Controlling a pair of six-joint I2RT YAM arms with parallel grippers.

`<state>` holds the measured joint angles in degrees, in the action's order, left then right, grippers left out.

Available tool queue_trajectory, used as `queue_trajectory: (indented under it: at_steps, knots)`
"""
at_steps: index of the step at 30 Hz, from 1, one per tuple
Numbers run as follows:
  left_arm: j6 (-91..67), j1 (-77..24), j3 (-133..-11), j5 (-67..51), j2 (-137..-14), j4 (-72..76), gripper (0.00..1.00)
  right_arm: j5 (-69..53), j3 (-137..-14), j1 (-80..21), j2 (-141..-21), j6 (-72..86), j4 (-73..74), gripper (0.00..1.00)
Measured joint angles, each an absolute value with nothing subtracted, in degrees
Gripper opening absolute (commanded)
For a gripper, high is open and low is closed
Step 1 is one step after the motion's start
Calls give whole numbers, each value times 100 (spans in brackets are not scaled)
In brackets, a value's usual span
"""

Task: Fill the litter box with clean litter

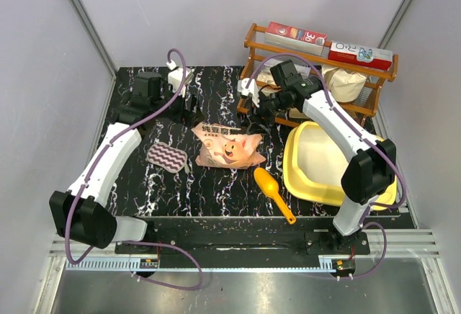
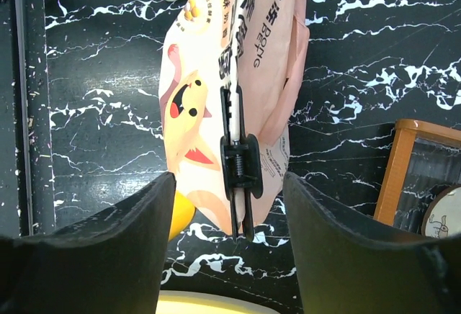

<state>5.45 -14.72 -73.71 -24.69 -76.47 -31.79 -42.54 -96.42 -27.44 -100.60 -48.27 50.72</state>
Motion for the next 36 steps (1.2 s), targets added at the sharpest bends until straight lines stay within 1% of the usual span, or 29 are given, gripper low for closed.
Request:
queue_trajectory:
  at_steps: [13, 15, 22, 28, 30, 31, 33, 34, 35, 36]
  knots:
    - [397, -1472, -7074, -2322, -7443, -3105, 88, -4268, -9642, -2856, -10189, -4799, 5061, 54]
    - [395, -1472, -7046, -2322, -7430, -3098, 88, -4270, -9642, -2856, -10191, -4772, 5059, 50]
    - [362, -1472, -6908, -2327, -7380, -3055, 88, -4276, -9640, -2856, -10256, -4698, 5024, 47]
    - [333, -1472, -6785, -2329, -7308, -3026, 88, -4292, -9640, -2856, -10359, -4657, 5013, 40]
    - [333, -1472, -6761, -2329, -7277, -3026, 88, -4294, -9640, -2856, -10370, -4637, 4991, 41]
    - [331, -1472, -6744, -2329, -7262, -3015, 88, -4294, -9640, -2856, -10372, -4619, 4969, 46]
    - [331, -1472, -6705, -2331, -7218, -3013, 88, -4289, -9640, -2856, -10370, -4539, 4910, 46]
    - [333, -1472, -6692, -2331, -7207, -3020, 88, -4278, -9640, -2856, -10372, -4506, 4866, 44]
    - [331, -1472, -6689, -2331, -7203, -3022, 88, -4263, -9640, -2856, -10372, -4473, 4821, 38]
    - [331, -1472, -6687, -2331, -7199, -3017, 88, -4261, -9640, -2856, -10372, -4458, 4786, 35]
